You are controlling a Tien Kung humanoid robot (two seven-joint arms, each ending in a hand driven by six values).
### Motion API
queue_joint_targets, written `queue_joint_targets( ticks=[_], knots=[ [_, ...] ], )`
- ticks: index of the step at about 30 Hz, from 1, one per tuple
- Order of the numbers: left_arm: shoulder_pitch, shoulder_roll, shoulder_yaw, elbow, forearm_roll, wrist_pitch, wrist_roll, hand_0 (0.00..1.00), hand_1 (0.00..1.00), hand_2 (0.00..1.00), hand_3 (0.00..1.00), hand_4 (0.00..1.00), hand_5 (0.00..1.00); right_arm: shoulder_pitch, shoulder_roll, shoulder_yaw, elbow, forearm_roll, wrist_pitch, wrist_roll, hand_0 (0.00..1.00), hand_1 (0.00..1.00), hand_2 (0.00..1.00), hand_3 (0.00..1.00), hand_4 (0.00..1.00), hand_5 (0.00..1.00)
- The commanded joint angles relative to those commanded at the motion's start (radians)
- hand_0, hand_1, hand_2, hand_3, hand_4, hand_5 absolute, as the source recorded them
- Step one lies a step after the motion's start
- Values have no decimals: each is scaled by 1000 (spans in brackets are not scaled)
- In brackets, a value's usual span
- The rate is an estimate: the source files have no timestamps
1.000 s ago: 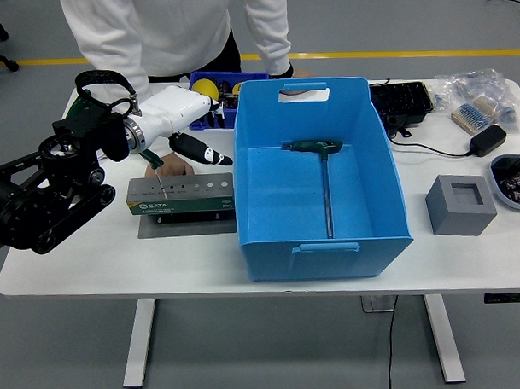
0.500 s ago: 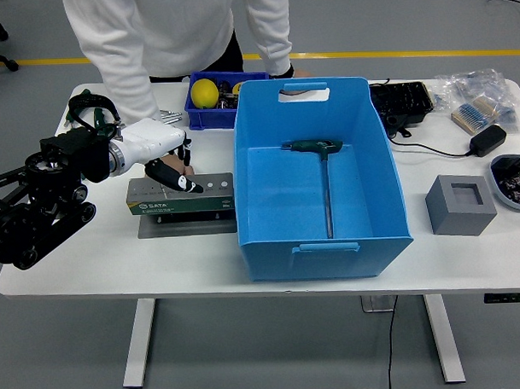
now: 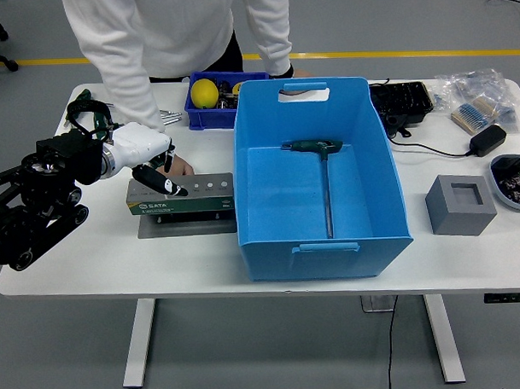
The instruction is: Lift tool from toolbox,place it in box,lift tool from toolbox,place it in box
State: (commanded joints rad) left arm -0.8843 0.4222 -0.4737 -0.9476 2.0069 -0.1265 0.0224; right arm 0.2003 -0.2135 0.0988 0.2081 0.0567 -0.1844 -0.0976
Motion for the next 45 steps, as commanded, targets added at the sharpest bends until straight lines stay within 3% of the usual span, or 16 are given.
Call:
queue_joint_targets(
  ticks=[3,4,21,22,27,28,33,34,39,40,45],
  knots=[
    [1,2,0,-5,-7,-8,6,632,595,539,403,970,777,0,0,1,0,-2,0,-1,698,705,758,607,839,723],
    [1,2,0,-7,-6,-10,9,627,551,498,348,965,791,0,0,1,0,-2,0,-1,698,705,758,607,839,723],
    [-2,2,0,-8,7,-28,24,624,492,420,278,959,816,1,0,1,0,-3,0,-1,698,705,758,607,839,724],
    [-3,2,0,-8,7,-28,24,619,367,322,212,957,817,1,0,1,0,-3,0,-1,698,705,757,606,839,724],
    [-4,0,4,-3,7,-26,23,619,367,322,212,957,817,1,0,2,0,-5,0,-2,698,705,757,606,839,724],
    [-3,0,4,-2,7,-26,23,612,274,246,177,955,824,1,0,2,0,-5,0,-2,698,705,757,608,839,724],
    [-4,-2,10,2,5,-28,24,612,274,246,177,955,824,1,0,1,0,-4,0,-1,698,705,757,608,839,724],
    [-4,-2,12,3,4,-28,23,565,229,209,168,955,828,1,0,1,0,-4,0,-1,698,705,757,607,839,723],
    [-5,-4,19,7,0,-20,15,565,229,209,168,955,828,2,0,-1,0,-1,0,-1,698,705,757,607,839,723],
    [-5,-4,20,7,-2,-17,13,445,173,169,147,952,832,2,0,0,0,-2,0,-1,698,704,757,607,839,724],
    [-5,-4,25,11,-3,11,-7,445,173,169,147,952,832,1,0,0,0,-1,0,0,698,704,757,607,839,724]
  ],
)
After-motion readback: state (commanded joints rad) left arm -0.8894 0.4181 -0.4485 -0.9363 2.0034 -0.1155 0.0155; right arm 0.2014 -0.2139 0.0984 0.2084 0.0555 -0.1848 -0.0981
